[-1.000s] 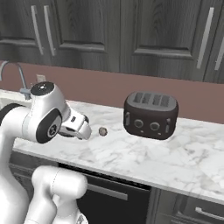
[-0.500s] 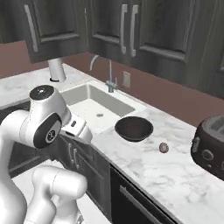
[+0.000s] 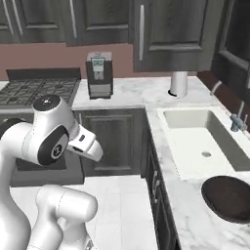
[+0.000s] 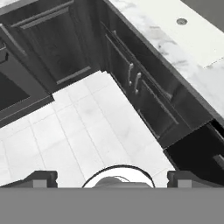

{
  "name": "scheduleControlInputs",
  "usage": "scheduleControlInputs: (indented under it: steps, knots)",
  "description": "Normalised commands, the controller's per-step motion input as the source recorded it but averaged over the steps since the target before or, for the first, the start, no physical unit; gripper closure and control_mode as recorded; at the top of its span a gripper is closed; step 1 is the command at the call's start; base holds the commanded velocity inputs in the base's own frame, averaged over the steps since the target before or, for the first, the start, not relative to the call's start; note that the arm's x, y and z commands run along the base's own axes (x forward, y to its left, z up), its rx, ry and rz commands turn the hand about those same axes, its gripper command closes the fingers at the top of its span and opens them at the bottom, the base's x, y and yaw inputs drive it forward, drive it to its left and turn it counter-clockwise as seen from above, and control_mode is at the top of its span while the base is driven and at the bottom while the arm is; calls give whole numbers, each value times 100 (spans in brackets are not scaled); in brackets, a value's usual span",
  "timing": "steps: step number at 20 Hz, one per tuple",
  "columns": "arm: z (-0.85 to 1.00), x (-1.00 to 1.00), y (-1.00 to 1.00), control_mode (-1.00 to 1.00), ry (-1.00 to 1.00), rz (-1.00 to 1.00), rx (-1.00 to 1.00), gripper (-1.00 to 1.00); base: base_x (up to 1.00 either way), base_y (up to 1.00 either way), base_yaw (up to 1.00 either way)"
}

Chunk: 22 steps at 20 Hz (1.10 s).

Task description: Pick the egg and butter from the fridge and place them by the bowl for mixing.

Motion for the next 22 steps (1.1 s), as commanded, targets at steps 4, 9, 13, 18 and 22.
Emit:
scheduleControlInputs:
  steps: [4, 9, 13, 18, 22]
  knots:
    - [0, 0, 0, 100, 0, 0, 0, -100, -5, 0, 100]
    - [0, 0, 0, 100, 0, 0, 0, -100, -6, 0, 100]
    - [0, 0, 0, 100, 0, 0, 0, -100, -6, 0, 100]
    - [0, 0, 0, 100, 0, 0, 0, -100, -6, 0, 100]
    - [0, 0, 0, 100, 0, 0, 0, -100, -7, 0, 99]
